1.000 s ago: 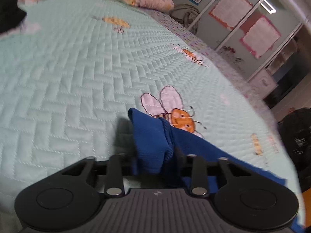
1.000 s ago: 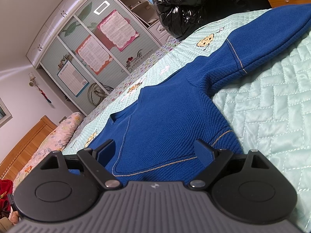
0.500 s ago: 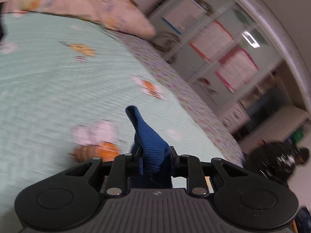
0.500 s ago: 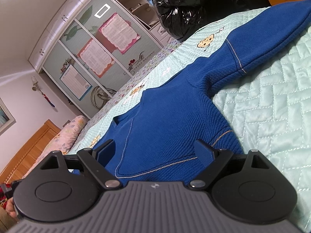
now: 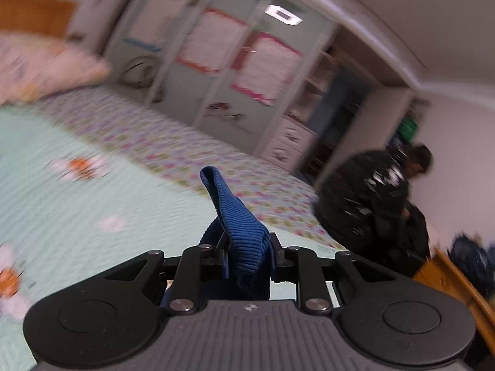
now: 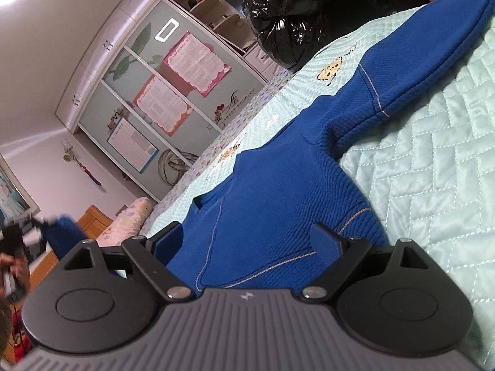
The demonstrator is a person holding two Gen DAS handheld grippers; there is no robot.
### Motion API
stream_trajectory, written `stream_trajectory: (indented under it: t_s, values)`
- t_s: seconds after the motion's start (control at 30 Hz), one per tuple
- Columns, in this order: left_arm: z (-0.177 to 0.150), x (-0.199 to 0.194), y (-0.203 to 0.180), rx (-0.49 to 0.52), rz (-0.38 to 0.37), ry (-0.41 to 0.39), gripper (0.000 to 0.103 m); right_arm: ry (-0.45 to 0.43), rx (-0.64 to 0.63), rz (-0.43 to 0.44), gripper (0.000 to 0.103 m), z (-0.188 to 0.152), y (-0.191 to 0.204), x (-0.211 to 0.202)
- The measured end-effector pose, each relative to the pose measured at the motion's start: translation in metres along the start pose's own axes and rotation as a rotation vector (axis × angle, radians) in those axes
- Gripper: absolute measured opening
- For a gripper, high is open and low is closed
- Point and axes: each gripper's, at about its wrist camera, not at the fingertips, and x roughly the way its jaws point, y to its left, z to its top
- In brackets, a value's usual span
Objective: Fold clothes
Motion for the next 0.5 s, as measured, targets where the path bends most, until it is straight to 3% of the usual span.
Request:
stream_trajectory:
  t_s: [0.13, 0.23, 0.33, 0.5]
  values:
    - [-0.012, 0.029, -0.084, 0.133, -0.077, 0.031, 0.024, -0.007, 0.013, 0.017, 0.091, 0.001, -0.002, -0.001]
    - [-0.045, 0.057, -0.145, 0.267, -0.122, 0.092, 0.024, -0.01, 0.021, 0.029, 0.091, 0.001, -0.004, -0.002]
    - [-0.109, 0.085, -0.196, 0.456, -0.157, 0.199, 0.024, -0.014, 0.035, 0.044, 0.092, 0.001, -0.006, -0.004]
    - [-0.243, 0.131, -0.251, 0.825, -0.126, 0.394, 0.031, -0.026, 0.06, 0.071, 0.092, 0.002, -0.011, -0.007]
